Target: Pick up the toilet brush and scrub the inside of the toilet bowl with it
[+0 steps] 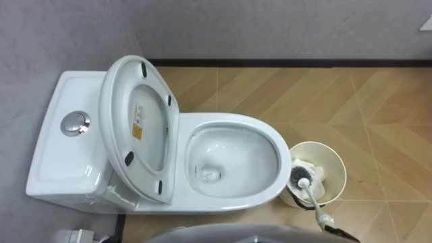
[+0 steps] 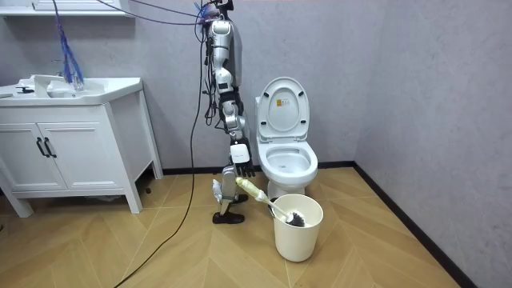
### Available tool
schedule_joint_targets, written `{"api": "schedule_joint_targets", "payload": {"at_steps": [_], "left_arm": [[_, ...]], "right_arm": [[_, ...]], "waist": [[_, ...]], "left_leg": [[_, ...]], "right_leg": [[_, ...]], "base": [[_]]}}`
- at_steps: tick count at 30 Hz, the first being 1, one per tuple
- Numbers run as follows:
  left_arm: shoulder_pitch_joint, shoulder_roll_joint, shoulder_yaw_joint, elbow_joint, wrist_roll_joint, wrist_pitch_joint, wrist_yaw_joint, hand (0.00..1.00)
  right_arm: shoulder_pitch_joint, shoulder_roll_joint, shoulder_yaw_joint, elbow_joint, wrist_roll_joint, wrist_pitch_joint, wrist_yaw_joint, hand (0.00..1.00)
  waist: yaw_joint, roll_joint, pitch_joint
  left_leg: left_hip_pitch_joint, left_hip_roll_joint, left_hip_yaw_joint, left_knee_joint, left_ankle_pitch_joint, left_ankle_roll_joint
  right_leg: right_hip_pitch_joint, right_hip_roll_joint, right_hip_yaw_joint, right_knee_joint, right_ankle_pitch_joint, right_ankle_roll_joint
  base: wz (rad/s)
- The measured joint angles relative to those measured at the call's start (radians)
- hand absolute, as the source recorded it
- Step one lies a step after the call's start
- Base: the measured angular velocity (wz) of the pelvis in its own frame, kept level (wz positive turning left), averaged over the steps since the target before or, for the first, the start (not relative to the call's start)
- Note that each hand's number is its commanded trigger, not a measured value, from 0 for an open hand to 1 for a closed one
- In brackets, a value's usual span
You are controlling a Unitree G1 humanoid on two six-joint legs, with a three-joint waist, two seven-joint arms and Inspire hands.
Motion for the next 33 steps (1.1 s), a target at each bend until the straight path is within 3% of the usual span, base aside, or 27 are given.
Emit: {"api": "schedule_joint_targets", "payload": {"at_steps": [17,26,33], "left_arm": [[-0.006,0.000,-0.009,0.000,-0.046,-0.056,0.073,0.00],[-0.010,-0.002,-0.007,0.000,-0.068,-0.117,0.129,0.00],[-0.014,0.000,-0.008,0.000,-0.154,-0.135,0.131,0.00]], "right_arm": [[-0.020,0.006,0.072,-0.041,-0.175,-0.029,-0.095,0.00],[-0.022,0.011,0.070,-0.130,-0.267,-0.076,-0.227,0.00],[-0.036,0.005,0.068,-0.129,-0.300,-0.094,-0.327,0.00]], "waist": [[0.005,-0.005,-0.0022],[0.010,-0.008,-0.0021],[0.027,-0.008,-0.0037]], "left_leg": [[-0.001,0.000,0.003,-0.002,0.000,0.000],[-0.009,0.000,0.002,0.002,0.000,0.000],[-0.027,0.000,0.001,0.003,0.001,0.001]], "right_leg": [[-0.006,0.001,-0.001,0.006,0.000,0.000],[-0.012,0.000,-0.007,0.006,0.000,0.000],[-0.030,-0.002,-0.007,0.008,0.001,0.000]], "base": [[0.00],[0.00],[0.01]]}}
